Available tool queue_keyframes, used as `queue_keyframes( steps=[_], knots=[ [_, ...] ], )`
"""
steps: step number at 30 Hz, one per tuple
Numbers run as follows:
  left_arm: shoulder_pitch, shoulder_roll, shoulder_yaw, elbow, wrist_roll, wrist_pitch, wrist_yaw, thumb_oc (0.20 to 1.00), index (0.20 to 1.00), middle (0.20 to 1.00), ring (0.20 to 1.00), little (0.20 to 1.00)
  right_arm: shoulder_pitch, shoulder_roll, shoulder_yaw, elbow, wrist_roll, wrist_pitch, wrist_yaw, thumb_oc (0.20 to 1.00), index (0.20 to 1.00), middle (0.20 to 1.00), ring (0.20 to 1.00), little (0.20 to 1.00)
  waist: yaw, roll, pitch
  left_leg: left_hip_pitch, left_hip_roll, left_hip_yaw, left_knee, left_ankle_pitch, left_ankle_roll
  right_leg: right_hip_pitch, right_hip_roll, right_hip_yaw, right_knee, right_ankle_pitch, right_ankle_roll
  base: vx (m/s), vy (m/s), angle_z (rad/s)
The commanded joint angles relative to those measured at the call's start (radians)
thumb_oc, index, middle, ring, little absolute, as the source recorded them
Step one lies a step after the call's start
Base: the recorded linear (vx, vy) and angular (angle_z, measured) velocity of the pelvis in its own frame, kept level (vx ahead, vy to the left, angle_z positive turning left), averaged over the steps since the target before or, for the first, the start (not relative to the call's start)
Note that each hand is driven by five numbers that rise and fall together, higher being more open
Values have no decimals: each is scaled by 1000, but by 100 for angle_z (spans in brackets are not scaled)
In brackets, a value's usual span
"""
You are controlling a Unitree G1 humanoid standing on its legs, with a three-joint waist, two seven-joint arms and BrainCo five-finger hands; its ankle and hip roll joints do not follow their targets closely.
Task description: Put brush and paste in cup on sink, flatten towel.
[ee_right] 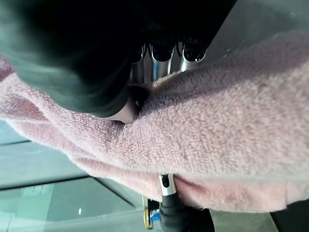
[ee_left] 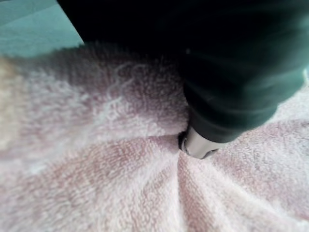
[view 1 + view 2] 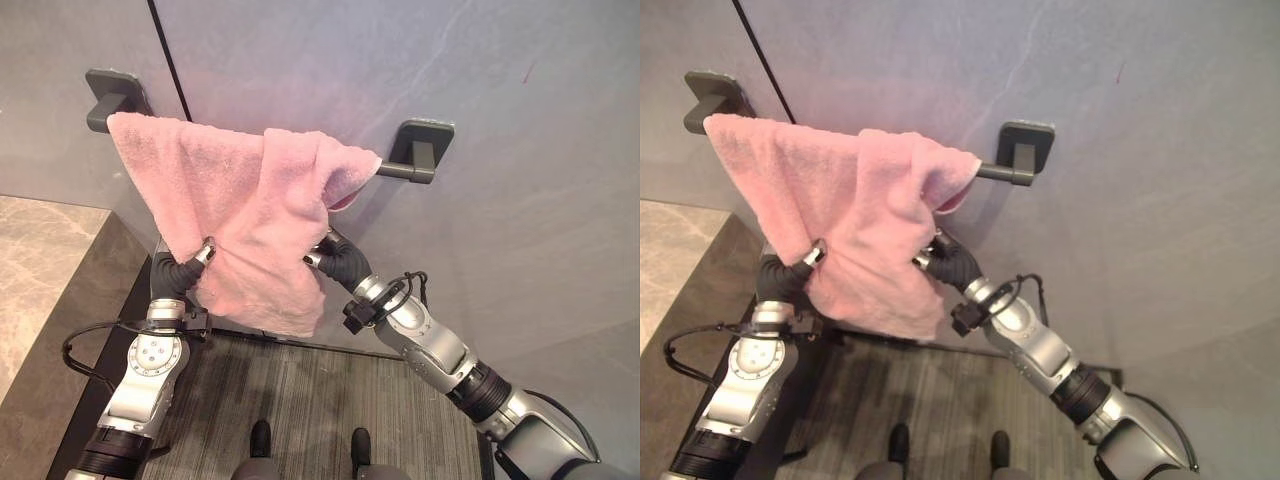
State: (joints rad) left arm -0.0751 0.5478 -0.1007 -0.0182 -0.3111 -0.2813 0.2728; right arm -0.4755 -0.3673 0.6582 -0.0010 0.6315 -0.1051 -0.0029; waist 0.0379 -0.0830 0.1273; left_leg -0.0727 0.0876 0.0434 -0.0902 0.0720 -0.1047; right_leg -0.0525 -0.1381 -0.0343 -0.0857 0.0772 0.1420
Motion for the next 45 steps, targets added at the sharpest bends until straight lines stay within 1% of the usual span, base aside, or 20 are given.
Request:
queue_keyframes(
  steps=[1,2,3,10,13,14,15,16,17,18,19,21,24,32,35,36,40,41,42,45],
  knots=[
    [-31,74,11,1,19,-29,12,200,200,200,200,200,12,14,-44,-88,5,-56,4,1000,1000,1000,1000,1000,-5,-44,-43,-3,-1,63,3,-13,15,-15,-125,24,-2,38,85,0,0,0],
    [-28,76,11,6,21,-26,11,366,366,366,366,366,17,6,-47,-89,-2,-53,2,1000,1000,1000,1000,1000,-8,-43,-45,-1,-1,64,3,-14,16,-14,-125,25,-2,38,85,0,0,0],
    [-26,78,10,9,23,-21,10,1000,1000,1000,1000,1000,20,-3,-50,-96,-7,-48,3,1000,1000,1000,1000,1000,-9,-41,-47,2,-1,65,3,-14,15,-13,-125,25,-2,38,85,0,0,0],
    [2,100,13,-26,68,7,4,1000,1000,1000,1000,1000,53,-30,-66,-75,-33,-25,4,1000,1000,1000,1000,1000,-12,-30,-59,13,0,70,3,-20,18,-5,-125,28,-2,33,86,0,0,0],
    [14,99,16,-4,107,32,18,1000,1000,1000,1000,1000,66,-37,-84,-38,-94,-19,-11,1000,1000,1000,1000,1000,-14,-26,-63,20,0,72,3,-21,19,-2,-124,30,-2,31,85,0,0,0],
    [19,98,17,11,118,45,21,1000,1000,1000,1000,1000,64,-49,-95,-24,-168,-14,-26,1000,1000,1000,1000,1000,-17,-25,-65,22,1,74,3,-22,19,-1,-123,31,-2,31,85,-4,-6,-5],
    [19,98,17,11,118,45,21,1000,1000,1000,1000,1000,65,-49,-95,-24,-170,-13,-27,1000,1000,1000,1000,1000,-17,-25,-65,22,1,74,3,-22,19,-1,-123,31,-2,31,85,-15,0,-7],
    [36,111,22,40,185,102,14,1000,1000,1000,1000,1000,68,-109,-152,-45,-418,-4,-82,1000,1000,1000,1000,1000,-26,-17,-65,27,4,79,3,-23,20,-1,-121,34,-2,33,86,2,10,-6],
    [60,138,43,17,289,154,-10,1000,1000,1000,1000,1000,87,-152,-205,-75,-553,6,-98,1000,1000,1000,1000,1000,-33,-11,-62,33,5,80,3,-28,20,5,-119,35,-2,28,87,-3,12,-6],
    [79,149,65,-13,321,148,-14,1000,1000,1000,1000,1000,99,-167,-236,-101,-605,10,-98,1000,1000,1000,1000,1000,-36,-10,-66,29,7,81,3,-25,20,0,-119,37,-2,31,87,15,6,-8],
    [101,138,82,-21,291,140,-16,1000,1000,1000,1000,1000,113,-179,-256,-122,-652,16,-92,1000,1000,1000,1000,1000,-40,-11,-70,30,8,83,3,-26,20,0,-119,38,-2,30,87,3,1,-9],
    [123,124,98,-17,247,132,-29,1000,1000,1000,1000,1000,143,-185,-284,-134,-667,22,-100,1000,1000,1000,1000,1000,-45,-11,-74,31,8,84,3,-26,20,0,-120,37,-2,30,88,17,7,-8],
    [199,122,151,-31,293,153,-68,1000,1000,1000,1000,1000,289,-184,-384,-133,-598,-3,-86,1000,1000,1000,1000,1000,-59,-7,-77,39,8,87,3,-30,22,2,-120,39,-2,27,87,9,7,-4],
    [296,144,275,-84,332,131,-76,1000,1000,1000,1000,1000,453,-200,-578,-194,-546,-59,-91,1000,1000,1000,1000,1000,-75,0,-79,49,8,95,3,-34,22,5,-119,48,-2,23,90,3,4,-2],
    [324,145,334,-111,328,115,-72,1000,1000,1000,1000,1000,497,-230,-636,-240,-559,-76,-64,1000,1000,1000,1000,1000,-79,-1,-83,49,8,96,3,-35,21,4,-121,50,-2,21,92,0,0,0],
    [325,145,334,-113,328,116,-73,1000,1000,1000,1000,1000,499,-230,-637,-242,-559,-75,-63,1000,1000,1000,1000,1000,-79,-1,-84,49,8,96,3,-35,21,4,-121,50,-2,21,92,13,6,-3],
    [361,133,400,-127,342,112,-64,1000,1000,1000,1000,1000,564,-261,-741,-265,-614,-67,-68,1000,1000,1000,1000,1000,-86,0,-88,50,6,97,3,-38,21,5,-122,49,-2,19,92,7,3,-2],
    [389,125,454,-139,379,114,-48,1000,1000,1000,1000,1000,593,-253,-821,-259,-654,-65,-107,1000,1000,1000,1000,1000,-90,3,-89,50,6,97,3,-40,21,6,-123,48,-2,17,92,0,0,0],
    [390,125,454,-141,380,115,-48,1000,1000,1000,1000,1000,595,-252,-822,-261,-655,-64,-107,1000,1000,1000,1000,1000,-89,2,-90,51,6,97,3,-40,21,6,-123,47,-2,17,92,0,0,0],
    [421,113,523,-143,424,120,-3,1000,1000,1000,1000,1000,624,-230,-895,-292,-714,-63,-159,1000,1000,1000,1000,1000,-93,7,-90,53,6,97,3,-41,22,6,-124,49,-2,17,93,0,0,0]
  ],
)
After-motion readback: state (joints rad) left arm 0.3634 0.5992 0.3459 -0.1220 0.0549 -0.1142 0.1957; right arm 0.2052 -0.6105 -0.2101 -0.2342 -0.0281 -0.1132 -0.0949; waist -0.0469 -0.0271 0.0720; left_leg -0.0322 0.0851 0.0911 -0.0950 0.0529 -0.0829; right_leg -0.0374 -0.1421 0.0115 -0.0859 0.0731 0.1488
